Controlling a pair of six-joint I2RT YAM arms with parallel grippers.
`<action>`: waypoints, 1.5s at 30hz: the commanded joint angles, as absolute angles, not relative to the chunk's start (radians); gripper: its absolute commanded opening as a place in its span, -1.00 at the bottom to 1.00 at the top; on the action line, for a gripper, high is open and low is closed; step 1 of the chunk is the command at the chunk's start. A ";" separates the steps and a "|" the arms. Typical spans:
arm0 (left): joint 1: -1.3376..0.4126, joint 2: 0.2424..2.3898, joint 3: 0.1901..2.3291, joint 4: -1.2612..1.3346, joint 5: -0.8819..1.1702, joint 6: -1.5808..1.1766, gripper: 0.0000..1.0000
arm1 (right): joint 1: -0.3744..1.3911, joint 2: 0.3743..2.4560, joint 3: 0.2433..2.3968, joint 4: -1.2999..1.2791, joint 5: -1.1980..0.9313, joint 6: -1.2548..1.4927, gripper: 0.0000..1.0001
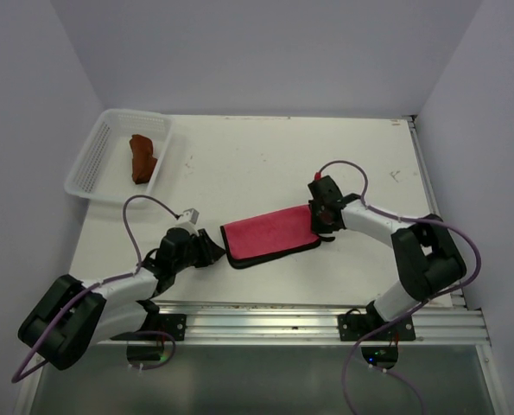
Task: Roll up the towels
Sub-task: Fold the towel
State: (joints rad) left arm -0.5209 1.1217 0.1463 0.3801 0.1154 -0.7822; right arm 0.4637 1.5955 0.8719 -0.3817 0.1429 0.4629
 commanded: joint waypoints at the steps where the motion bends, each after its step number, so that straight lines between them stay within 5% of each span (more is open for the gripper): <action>1: -0.531 1.144 0.153 0.360 0.115 -0.758 -0.34 | 0.506 1.520 0.871 -0.426 0.207 0.419 -1.00; 19: -0.549 1.189 0.179 0.394 0.123 -0.764 -0.34 | 0.790 1.511 1.046 -0.594 0.400 0.414 -1.00; 45: -0.552 1.207 0.155 0.439 0.133 -0.769 -0.35 | 1.060 1.761 1.351 -0.630 0.324 0.503 -1.00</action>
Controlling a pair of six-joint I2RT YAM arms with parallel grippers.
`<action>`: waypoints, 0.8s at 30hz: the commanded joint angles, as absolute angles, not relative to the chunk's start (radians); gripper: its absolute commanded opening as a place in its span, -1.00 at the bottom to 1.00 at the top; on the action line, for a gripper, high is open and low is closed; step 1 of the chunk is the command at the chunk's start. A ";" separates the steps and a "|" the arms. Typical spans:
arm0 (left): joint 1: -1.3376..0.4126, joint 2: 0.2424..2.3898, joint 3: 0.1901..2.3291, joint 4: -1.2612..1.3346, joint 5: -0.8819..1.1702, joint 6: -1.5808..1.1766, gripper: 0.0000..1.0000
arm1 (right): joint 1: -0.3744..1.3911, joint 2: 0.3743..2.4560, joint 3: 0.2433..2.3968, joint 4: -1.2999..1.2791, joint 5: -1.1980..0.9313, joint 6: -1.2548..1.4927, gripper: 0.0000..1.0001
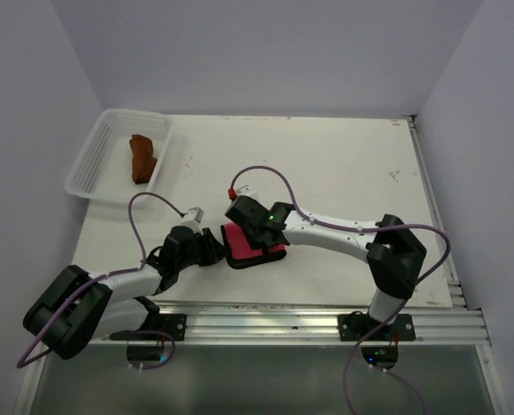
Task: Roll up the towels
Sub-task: Fold the towel
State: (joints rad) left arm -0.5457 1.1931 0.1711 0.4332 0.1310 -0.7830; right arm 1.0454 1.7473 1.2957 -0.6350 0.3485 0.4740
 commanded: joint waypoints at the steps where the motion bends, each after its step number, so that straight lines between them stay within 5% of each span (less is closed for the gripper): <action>1: -0.554 1.207 0.155 0.439 0.132 -0.769 -0.35 | 1.065 1.772 1.356 -0.627 0.308 0.508 -1.00; 24: -0.554 1.207 0.156 0.434 0.138 -0.762 -0.35 | 1.117 1.888 1.459 -0.591 0.219 0.545 -1.00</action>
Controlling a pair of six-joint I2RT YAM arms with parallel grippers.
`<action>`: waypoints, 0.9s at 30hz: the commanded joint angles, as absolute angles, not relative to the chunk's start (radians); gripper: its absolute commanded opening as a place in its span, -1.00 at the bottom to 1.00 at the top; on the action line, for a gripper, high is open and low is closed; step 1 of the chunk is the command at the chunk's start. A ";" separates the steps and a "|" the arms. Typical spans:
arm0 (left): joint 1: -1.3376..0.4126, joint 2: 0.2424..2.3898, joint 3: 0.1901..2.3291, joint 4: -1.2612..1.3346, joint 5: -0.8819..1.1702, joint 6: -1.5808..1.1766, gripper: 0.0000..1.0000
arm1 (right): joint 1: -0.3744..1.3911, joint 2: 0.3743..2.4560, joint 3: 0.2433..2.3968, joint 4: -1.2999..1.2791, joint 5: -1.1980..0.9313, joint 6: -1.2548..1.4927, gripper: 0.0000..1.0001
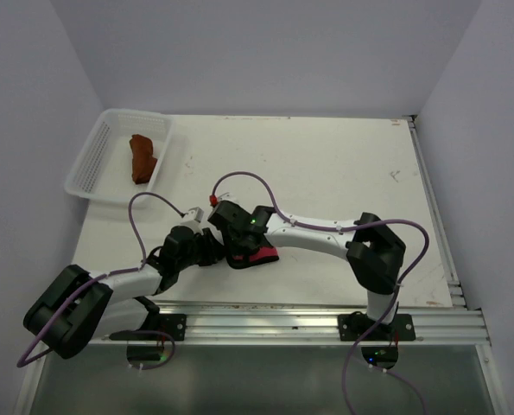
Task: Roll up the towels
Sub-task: Fold the towel
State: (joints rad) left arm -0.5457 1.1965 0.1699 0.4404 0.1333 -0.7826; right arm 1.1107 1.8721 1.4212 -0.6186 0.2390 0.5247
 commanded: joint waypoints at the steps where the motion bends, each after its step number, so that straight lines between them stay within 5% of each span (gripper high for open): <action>1: -0.554 1.207 0.156 0.436 0.138 -0.762 -0.35 | 1.115 1.908 1.460 -0.592 0.224 0.546 -1.00; 10: -0.554 1.197 0.153 0.423 0.133 -0.759 -0.35 | 1.117 1.965 1.459 -0.520 0.170 0.569 -1.00; 20: -0.554 1.155 0.153 0.374 0.123 -0.755 -0.35 | 1.115 1.924 1.489 -0.558 0.155 0.563 -0.30; 27: -0.552 1.095 0.158 0.322 0.103 -0.764 -0.34 | 1.103 1.792 1.442 -0.589 0.178 0.561 -0.13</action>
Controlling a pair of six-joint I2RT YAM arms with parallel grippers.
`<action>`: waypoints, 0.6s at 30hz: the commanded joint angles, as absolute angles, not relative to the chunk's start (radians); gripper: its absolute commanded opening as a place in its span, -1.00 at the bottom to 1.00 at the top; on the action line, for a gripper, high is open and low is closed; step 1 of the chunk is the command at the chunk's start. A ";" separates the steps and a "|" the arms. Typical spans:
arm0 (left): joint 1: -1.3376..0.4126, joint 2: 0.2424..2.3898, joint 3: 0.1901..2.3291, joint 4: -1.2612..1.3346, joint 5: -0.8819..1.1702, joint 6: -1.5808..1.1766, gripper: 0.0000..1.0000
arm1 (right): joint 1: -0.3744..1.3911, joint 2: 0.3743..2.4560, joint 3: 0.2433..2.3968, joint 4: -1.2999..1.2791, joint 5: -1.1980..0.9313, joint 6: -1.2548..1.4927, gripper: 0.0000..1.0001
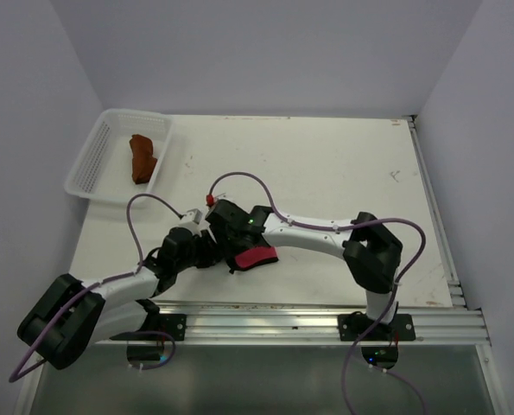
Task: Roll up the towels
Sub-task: Fold the towel
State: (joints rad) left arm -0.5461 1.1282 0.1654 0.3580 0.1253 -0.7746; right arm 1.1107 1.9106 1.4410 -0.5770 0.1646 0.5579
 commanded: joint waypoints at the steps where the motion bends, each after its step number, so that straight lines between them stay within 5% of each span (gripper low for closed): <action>1: -0.554 1.088 0.163 0.307 0.095 -0.764 -0.34 | 1.100 1.754 1.433 -0.597 0.190 0.563 -0.12; 6: -0.554 0.967 0.198 0.164 0.023 -0.765 -0.28 | 1.037 1.631 1.327 -0.588 0.238 0.552 -0.28; 11: -0.552 0.845 0.273 0.002 -0.070 -0.755 -0.24 | 0.875 1.559 1.229 -0.531 0.144 0.549 -0.76; 18: -0.551 0.854 0.403 -0.032 -0.088 -0.689 -0.25 | 0.807 1.649 1.262 -0.508 0.123 0.489 -0.79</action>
